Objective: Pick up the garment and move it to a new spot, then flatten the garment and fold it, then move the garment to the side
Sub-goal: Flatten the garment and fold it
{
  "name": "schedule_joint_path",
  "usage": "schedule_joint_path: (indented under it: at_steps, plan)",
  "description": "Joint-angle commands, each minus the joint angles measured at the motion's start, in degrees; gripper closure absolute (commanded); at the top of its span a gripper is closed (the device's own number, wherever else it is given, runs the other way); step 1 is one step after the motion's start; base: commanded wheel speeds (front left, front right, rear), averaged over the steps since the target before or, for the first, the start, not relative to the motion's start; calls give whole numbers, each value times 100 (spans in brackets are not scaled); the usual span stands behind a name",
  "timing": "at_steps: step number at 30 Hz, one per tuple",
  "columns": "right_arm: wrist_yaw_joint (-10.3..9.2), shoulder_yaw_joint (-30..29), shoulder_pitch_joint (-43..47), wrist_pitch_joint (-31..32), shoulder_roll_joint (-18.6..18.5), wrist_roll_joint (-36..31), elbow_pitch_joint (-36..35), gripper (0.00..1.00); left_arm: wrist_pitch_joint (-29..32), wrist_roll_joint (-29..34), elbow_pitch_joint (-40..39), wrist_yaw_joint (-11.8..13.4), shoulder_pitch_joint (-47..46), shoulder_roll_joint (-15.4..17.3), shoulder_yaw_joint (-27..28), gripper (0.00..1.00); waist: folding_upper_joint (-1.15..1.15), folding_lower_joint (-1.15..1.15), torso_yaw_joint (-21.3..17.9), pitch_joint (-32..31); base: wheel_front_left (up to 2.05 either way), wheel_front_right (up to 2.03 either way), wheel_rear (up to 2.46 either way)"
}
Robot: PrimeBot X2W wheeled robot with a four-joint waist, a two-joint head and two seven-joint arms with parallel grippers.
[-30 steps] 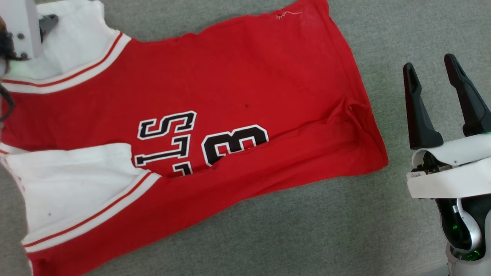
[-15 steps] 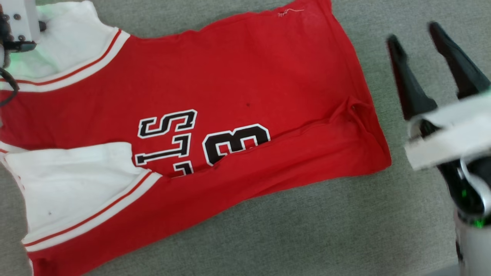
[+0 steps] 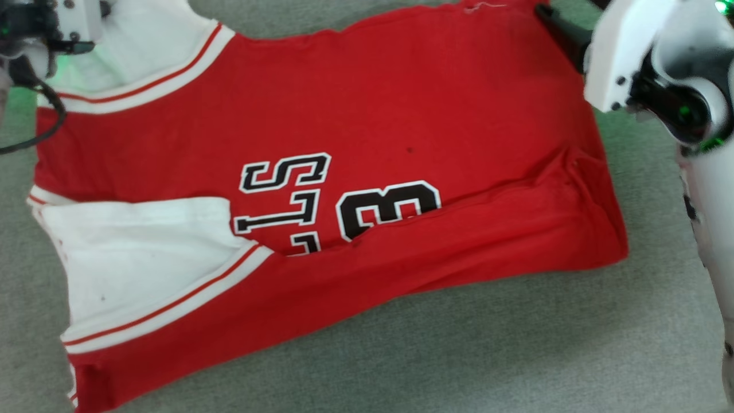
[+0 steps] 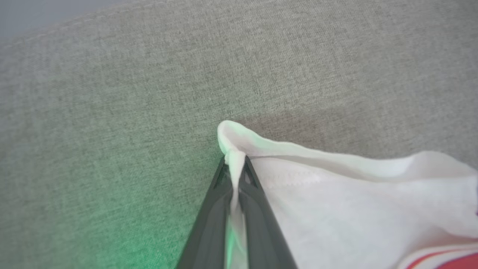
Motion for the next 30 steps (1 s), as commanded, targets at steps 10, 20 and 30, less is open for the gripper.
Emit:
schedule_joint_path:
  at_steps: [10,20,30]
  plan:
    - [-1,872,-932,397,155,560,1937,100,-142,-63,308,-133,408,-453,-164,100,0,0,272,117,0,0,0]
    - [-6,1705,-1151,12,-332,1069,2185,100,-823,-165,379,-290,329,-528,-3,100,0,0,488,-157,0,0,0]
    - [-5,2383,-679,-750,-1004,1740,1827,100,-1137,-224,70,-401,397,-456,-76,100,0,0,891,-959,0,0,0]
